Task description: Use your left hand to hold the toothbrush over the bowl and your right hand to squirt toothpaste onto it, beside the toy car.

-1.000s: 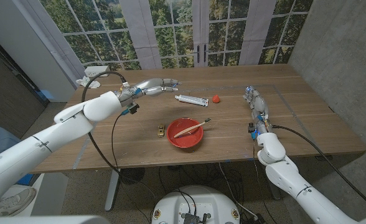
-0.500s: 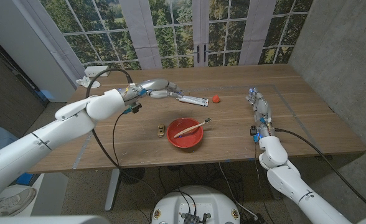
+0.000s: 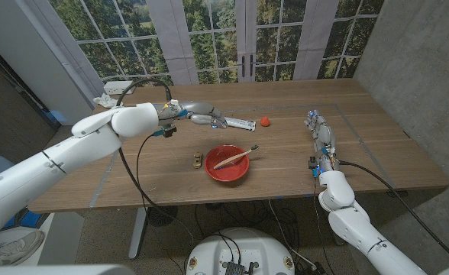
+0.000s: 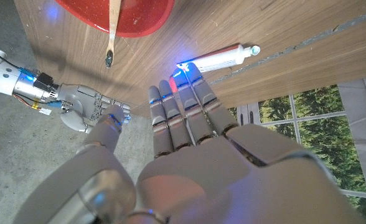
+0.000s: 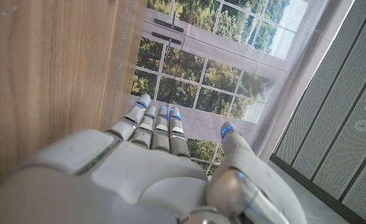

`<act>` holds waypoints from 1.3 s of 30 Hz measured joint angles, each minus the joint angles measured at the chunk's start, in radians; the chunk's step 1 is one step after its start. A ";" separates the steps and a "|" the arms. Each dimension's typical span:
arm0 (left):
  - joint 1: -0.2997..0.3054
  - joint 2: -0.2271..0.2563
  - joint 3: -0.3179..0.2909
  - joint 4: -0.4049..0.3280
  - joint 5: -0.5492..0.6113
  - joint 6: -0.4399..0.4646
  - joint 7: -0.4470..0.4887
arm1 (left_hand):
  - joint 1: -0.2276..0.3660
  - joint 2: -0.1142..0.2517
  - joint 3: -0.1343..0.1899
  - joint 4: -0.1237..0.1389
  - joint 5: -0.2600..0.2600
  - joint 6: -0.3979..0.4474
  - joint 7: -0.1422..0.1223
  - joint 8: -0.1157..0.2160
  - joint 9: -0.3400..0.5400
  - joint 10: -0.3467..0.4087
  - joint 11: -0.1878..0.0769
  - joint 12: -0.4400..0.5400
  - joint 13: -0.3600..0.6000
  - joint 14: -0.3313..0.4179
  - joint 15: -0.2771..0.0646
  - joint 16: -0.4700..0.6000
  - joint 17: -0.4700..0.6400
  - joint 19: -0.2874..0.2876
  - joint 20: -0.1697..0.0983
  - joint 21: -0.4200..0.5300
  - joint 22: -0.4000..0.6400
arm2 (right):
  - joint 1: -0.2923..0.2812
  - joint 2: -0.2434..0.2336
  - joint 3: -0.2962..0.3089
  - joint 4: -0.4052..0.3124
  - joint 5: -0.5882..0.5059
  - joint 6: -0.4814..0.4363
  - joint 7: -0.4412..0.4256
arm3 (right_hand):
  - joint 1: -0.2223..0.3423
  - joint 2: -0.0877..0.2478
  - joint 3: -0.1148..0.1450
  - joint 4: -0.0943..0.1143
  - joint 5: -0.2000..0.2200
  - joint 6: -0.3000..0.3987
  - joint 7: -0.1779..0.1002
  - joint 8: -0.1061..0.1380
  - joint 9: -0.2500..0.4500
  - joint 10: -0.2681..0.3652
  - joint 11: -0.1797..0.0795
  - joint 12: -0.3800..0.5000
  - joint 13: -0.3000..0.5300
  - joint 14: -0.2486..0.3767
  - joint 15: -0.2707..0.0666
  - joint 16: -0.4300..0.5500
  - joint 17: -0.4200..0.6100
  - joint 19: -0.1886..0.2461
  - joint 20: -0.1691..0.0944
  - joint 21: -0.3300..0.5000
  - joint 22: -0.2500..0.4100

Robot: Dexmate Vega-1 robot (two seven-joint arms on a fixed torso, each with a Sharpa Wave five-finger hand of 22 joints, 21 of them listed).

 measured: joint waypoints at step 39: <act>-0.150 -0.064 0.169 -0.053 0.203 0.116 -0.237 | 0.183 -0.036 0.033 -0.039 -0.007 0.098 -0.003 -0.012 -0.003 0.097 -0.030 -0.015 -0.019 0.088 -0.027 -0.013 -0.035 0.207 -0.062 0.155 0.032 | -0.084 0.002 0.045 -0.012 0.024 0.074 0.017 | -0.020 -0.009 -0.008 -0.002 0.000 0.005 -0.006 0.000 0.000 0.009 0.002 0.000 0.000 0.000 0.000 0.000 -0.005 0.013 0.002 -0.016 0.000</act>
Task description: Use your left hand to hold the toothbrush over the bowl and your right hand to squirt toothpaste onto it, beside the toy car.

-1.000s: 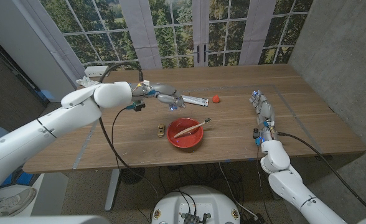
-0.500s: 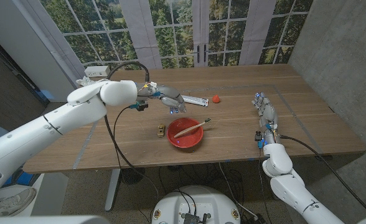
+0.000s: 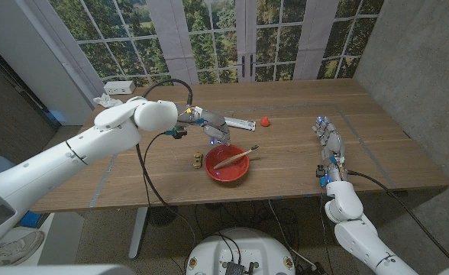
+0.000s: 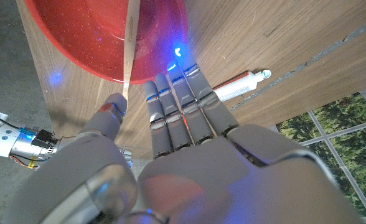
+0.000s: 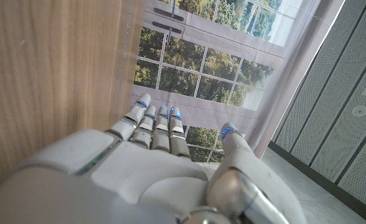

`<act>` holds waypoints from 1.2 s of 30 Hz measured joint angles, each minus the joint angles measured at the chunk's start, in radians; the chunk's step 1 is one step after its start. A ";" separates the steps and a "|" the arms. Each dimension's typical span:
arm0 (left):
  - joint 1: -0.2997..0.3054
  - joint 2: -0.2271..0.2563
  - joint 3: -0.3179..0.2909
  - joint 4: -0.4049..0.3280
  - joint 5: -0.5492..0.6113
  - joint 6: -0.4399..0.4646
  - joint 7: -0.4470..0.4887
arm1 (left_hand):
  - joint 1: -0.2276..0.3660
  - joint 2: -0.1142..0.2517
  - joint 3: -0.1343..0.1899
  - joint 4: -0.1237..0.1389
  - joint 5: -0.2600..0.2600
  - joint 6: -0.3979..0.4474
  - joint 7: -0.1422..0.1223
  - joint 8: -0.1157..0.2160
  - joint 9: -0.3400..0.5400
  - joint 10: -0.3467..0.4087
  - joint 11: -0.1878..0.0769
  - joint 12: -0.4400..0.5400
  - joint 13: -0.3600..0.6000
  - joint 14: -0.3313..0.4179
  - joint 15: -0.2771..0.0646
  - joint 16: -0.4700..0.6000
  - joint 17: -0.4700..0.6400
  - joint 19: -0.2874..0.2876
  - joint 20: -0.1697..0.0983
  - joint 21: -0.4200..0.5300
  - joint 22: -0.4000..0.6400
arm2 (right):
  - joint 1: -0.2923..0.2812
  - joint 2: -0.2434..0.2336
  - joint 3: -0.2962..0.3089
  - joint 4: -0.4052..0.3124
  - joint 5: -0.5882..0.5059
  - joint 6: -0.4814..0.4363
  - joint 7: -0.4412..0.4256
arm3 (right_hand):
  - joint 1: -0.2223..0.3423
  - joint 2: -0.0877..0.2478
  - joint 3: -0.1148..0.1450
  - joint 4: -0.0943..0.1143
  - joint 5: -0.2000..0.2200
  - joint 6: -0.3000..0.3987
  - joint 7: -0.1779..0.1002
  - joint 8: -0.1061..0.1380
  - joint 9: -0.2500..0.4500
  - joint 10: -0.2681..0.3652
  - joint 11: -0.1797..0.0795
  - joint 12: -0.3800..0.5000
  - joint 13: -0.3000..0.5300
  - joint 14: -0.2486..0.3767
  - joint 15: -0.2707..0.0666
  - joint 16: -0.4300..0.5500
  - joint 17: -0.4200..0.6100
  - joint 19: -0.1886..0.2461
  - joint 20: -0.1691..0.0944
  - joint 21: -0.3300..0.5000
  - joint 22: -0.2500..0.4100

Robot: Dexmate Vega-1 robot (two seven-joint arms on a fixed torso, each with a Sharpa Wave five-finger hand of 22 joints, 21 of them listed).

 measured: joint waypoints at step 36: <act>-0.076 -0.114 0.128 0.005 0.214 0.068 -0.150 | 0.110 -0.028 0.018 0.001 -0.011 -0.023 0.031 -0.053 -0.005 -0.048 0.031 -0.050 -0.014 -0.028 0.011 -0.063 -0.016 0.000 0.000 0.043 0.006 | -0.042 0.010 0.035 0.028 0.036 0.075 0.048 | 0.000 0.000 -0.008 0.001 0.000 0.005 0.005 0.000 0.000 0.005 0.005 0.000 0.000 0.005 0.005 0.000 0.000 0.003 0.004 -0.015 0.005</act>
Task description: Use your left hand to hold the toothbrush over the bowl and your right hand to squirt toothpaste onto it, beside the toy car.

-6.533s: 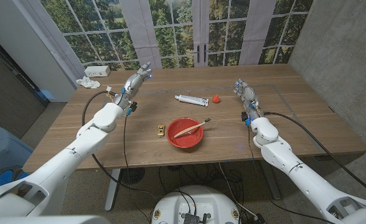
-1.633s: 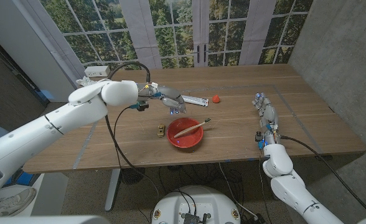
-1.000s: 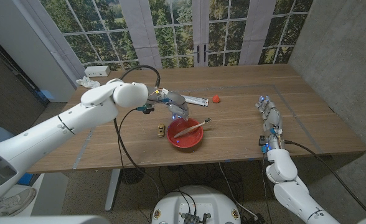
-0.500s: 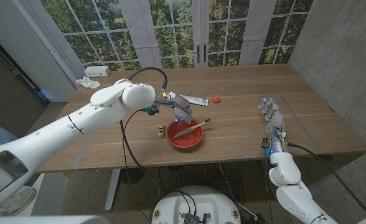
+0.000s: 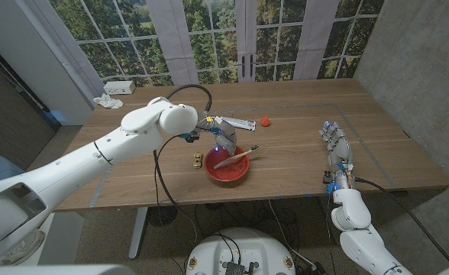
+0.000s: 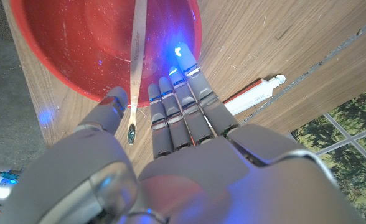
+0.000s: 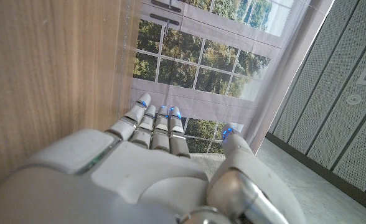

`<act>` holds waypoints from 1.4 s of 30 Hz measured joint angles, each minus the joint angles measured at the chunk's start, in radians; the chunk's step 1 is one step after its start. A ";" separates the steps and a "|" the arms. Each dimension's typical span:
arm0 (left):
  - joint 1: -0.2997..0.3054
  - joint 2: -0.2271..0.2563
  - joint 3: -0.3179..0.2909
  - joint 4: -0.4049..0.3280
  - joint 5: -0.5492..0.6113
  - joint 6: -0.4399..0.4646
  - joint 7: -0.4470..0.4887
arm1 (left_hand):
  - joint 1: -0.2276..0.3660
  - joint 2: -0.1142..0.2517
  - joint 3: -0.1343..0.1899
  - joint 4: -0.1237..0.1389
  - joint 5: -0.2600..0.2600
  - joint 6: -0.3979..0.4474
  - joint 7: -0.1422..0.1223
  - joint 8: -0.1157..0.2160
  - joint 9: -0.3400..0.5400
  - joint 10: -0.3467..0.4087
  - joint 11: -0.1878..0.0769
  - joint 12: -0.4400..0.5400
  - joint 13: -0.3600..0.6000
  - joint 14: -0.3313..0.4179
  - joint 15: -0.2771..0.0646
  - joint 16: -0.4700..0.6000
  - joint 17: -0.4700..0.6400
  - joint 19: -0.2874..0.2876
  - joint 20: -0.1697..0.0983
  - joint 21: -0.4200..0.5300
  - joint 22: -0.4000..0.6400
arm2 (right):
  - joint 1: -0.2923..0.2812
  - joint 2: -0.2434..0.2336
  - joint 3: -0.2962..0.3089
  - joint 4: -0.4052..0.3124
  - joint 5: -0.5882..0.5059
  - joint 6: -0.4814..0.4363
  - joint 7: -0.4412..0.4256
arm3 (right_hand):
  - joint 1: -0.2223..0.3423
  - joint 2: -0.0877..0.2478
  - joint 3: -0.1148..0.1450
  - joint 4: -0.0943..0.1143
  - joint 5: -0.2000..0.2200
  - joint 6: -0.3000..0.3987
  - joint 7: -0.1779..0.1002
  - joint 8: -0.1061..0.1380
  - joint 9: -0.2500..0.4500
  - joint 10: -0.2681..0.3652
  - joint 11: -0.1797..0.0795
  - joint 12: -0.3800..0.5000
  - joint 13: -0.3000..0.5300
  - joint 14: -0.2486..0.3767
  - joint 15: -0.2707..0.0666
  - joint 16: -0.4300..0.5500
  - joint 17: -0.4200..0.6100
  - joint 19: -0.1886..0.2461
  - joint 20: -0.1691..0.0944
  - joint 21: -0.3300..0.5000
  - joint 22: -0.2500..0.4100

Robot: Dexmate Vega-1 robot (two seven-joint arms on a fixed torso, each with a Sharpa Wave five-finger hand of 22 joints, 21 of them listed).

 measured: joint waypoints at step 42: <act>0.156 -0.038 -0.002 -0.070 0.418 -0.055 0.101 | 0.145 -0.035 -0.044 0.008 -0.011 0.088 -0.002 -0.008 0.000 0.113 -0.020 0.008 -0.004 0.095 -0.031 0.015 0.006 0.059 -0.023 0.069 0.000 | -0.027 0.009 0.016 0.027 0.000 0.051 0.023 | -0.005 0.005 -0.004 -0.004 0.000 0.016 -0.002 0.000 0.000 0.016 -0.002 0.000 0.000 0.013 0.005 -0.004 -0.004 0.020 0.009 -0.017 0.000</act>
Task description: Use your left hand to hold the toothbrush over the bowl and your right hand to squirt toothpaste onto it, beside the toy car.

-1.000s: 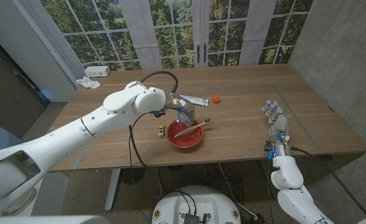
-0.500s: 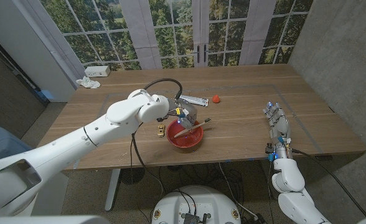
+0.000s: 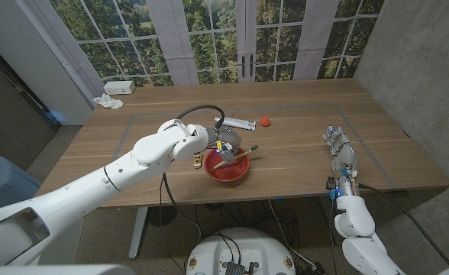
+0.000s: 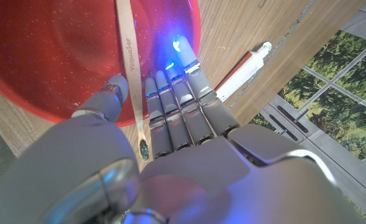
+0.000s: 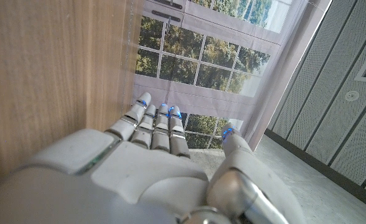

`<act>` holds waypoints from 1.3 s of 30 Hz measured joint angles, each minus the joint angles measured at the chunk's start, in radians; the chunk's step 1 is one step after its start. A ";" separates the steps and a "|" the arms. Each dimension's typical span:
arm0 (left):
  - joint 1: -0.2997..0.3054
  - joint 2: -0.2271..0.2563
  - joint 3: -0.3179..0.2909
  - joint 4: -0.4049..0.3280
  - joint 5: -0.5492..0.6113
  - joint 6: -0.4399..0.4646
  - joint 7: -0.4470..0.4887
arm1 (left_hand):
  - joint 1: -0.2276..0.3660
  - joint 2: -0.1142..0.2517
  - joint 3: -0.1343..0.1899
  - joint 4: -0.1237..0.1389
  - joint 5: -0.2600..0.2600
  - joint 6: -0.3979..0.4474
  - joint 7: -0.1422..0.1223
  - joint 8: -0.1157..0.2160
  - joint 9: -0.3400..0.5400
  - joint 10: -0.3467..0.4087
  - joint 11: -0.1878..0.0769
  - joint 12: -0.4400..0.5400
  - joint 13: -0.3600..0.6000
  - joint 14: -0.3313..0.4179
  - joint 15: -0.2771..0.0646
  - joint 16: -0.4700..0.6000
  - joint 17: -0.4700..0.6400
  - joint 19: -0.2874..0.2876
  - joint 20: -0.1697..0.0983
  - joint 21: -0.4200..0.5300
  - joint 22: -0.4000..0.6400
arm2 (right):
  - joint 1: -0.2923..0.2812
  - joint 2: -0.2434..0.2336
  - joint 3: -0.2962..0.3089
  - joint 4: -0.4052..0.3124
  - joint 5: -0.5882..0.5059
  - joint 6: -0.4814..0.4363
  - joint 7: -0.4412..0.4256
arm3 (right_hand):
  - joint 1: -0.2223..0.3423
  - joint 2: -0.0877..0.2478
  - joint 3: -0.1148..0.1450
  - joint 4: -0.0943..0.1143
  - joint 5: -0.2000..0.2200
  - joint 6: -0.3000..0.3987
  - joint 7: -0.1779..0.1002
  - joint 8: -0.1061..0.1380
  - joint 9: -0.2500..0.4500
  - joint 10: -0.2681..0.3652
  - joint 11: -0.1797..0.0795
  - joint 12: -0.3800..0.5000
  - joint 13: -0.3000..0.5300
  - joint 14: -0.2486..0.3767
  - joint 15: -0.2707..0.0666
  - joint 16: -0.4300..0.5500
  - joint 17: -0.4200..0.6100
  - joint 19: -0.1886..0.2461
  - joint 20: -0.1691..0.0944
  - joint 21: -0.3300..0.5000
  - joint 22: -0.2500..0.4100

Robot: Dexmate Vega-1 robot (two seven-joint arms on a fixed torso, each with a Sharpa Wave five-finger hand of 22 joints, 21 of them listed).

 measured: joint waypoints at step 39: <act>0.005 -0.030 -0.022 0.102 -0.214 0.043 0.020 | 0.114 0.177 0.027 0.035 0.004 0.034 0.016 -0.012 0.012 0.101 -0.004 0.004 0.009 0.101 -0.023 0.024 0.019 -0.061 0.022 0.107 0.025 | -0.016 -0.009 0.014 -0.027 -0.066 -0.018 -0.046 | 0.000 0.000 -0.005 -0.005 0.000 0.018 0.007 0.000 0.000 0.018 0.004 0.000 0.000 0.029 0.010 0.000 -0.005 0.028 0.014 -0.022 0.000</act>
